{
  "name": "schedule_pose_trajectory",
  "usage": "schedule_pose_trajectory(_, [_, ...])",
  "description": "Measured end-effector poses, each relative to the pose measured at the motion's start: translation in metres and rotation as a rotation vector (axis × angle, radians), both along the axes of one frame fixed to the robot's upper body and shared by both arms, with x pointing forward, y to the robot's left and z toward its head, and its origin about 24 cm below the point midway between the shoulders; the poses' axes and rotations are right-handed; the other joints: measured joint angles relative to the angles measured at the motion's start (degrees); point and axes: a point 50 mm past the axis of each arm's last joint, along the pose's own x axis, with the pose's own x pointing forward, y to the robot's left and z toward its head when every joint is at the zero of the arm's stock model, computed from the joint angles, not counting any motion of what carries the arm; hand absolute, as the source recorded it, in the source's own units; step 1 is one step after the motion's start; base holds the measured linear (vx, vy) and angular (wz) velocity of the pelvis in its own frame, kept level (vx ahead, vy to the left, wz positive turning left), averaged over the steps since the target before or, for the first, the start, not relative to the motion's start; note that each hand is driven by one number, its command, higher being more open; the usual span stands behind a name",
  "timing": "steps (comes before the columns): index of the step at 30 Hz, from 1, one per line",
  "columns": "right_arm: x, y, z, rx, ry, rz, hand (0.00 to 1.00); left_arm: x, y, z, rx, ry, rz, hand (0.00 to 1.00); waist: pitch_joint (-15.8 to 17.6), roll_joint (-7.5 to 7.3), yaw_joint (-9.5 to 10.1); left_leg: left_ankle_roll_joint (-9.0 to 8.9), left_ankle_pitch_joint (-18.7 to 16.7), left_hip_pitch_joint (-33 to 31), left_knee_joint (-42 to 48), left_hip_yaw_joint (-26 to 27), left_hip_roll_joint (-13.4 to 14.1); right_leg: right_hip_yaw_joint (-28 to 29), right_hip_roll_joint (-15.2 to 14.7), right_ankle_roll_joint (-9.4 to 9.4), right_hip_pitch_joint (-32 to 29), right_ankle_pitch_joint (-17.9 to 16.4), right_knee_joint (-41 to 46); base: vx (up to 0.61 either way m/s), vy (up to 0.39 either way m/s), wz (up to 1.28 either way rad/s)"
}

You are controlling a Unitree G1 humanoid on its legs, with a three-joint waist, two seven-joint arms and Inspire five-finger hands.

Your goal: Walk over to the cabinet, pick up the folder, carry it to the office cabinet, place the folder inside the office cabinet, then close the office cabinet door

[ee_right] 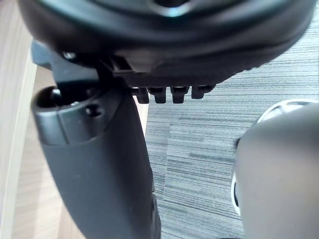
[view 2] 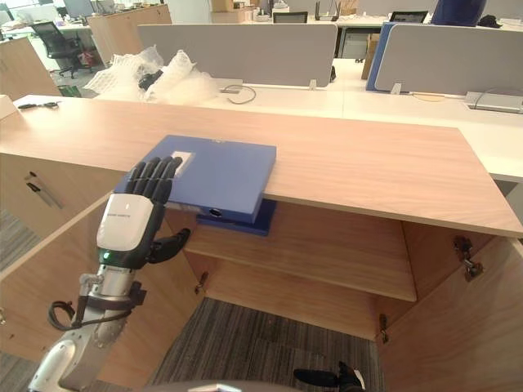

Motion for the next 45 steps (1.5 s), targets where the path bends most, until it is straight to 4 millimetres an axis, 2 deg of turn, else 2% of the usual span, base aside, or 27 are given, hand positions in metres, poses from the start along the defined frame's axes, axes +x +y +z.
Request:
schedule_pose_trajectory(10, [-0.001, -0.006, 0.001, -0.007, -0.002, -0.025, 1.0, 0.008, 0.018, 0.002, 0.007, -0.003, 0.095, 1.0, 0.1, 0.29, -0.74, 0.0, 0.0, 0.6, 0.0, 1.2, 0.0, 1.6, 0.2, -0.22, 0.1, 0.4, -0.9, 0.0, -0.003, -0.08])
schedule_pose_trajectory(18, [-0.001, -0.009, 0.002, -0.013, -0.006, -0.036, 1.0, 0.02, 0.02, 0.005, 0.009, -0.022, 0.108, 1.0, -0.1, 1.19, -1.09, 0.42, -0.3, 0.7, 0.0, 1.5, 0.0, 2.3, 0.3, -0.01, 0.1, 1.3, -1.9, -0.03, 0.012, -0.05])
schedule_pose_trajectory(37, [-0.002, -0.014, 0.003, -0.023, -0.012, -0.06, 1.0, 0.045, 0.039, -0.024, 0.035, 0.137, 0.214, 1.0, -0.4, 2.04, -1.96, 0.33, -0.4, 0.8, 0.0, 2.5, 0.0, 3.7, 0.3, 0.24, -0.4, 2.5, -2.3, -0.03, 0.007, -0.03])
schedule_pose_trajectory(38, [-0.003, -0.016, 0.003, -0.024, -0.011, -0.073, 1.0, 0.048, 0.036, -0.026, 0.039, 0.15, 0.204, 0.0, -0.5, 2.16, -2.0, 0.33, -0.4, 0.9, 0.0, 2.7, 0.0, 4.0, 0.3, 0.27, -0.4, 2.5, -2.3, -0.01, 0.004, -0.08])
schedule_pose_trajectory(43, [-0.003, -0.016, 0.003, -0.024, -0.011, -0.077, 1.0, 0.06, 0.028, -0.026, 0.061, 0.163, 0.168, 0.0, -0.6, 2.21, -2.34, 0.32, -0.4, 1.0, 0.0, 2.9, 0.0, 4.2, 0.3, 0.26, -0.5, 2.6, -2.3, -0.01, 0.001, -0.03])
schedule_pose_trajectory(45, [-0.003, -0.017, 0.003, -0.025, -0.012, -0.078, 1.0, 0.069, 0.027, -0.018, 0.063, 0.125, 0.168, 0.0, -0.6, 2.21, -2.58, 0.32, -0.4, 1.1, 0.0, 3.0, 0.0, 4.3, 0.3, 0.25, -0.5, 2.6, -2.3, 0.0, 0.0, 0.0])
